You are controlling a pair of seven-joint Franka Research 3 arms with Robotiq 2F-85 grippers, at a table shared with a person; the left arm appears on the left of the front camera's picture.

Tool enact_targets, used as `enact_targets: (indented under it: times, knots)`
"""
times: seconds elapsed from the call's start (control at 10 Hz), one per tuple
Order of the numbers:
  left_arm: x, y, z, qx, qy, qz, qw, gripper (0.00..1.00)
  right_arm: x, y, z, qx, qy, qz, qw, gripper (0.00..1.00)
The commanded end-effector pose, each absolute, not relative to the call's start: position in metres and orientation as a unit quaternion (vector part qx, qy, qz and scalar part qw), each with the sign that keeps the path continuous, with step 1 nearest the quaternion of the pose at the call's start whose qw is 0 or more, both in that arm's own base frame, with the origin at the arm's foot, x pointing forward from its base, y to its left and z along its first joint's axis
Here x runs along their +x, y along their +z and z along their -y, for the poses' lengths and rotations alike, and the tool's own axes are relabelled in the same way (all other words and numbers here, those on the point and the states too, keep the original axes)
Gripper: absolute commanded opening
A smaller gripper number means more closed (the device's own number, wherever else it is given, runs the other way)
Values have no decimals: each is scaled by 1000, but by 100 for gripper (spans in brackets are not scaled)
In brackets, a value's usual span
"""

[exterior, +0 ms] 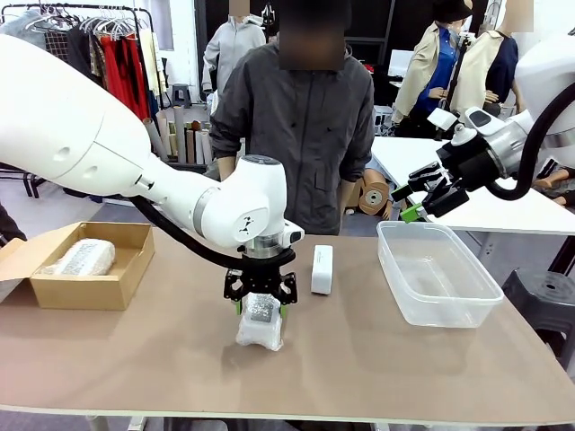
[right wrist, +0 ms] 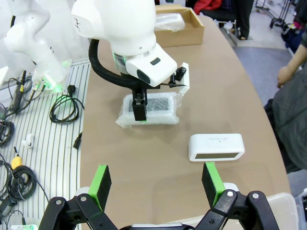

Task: Separate and place wrapped and unwrapped clocks.
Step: Pick up the Digital clock indicated by the person.

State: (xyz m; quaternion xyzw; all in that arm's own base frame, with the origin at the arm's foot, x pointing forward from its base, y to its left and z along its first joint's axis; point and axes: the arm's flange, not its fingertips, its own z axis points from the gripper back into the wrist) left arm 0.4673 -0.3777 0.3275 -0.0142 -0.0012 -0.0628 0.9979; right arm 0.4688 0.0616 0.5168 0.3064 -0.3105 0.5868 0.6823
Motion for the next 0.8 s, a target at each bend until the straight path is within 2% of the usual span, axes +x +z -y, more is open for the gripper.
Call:
enact_targets:
  times: [0.0,0.1,0.4,0.6,0.7]
  knots:
    - [465,322,374,-19,-73,-7,997,100,467,517,-62,306,588,311,681,100]
    - [464,319,376,-26,-81,-7,996,100,467,517,-62,306,588,311,681,100]
    - [463,320,377,-22,-89,-2,996,41,467,517,-62,306,588,311,681,100]
    - [467,340,377,-32,-93,-3,995,1,467,517,-62,306,588,311,681,100]
    - [466,359,381,-41,-108,-9,993,0,467,517,-62,306,588,311,681,100]
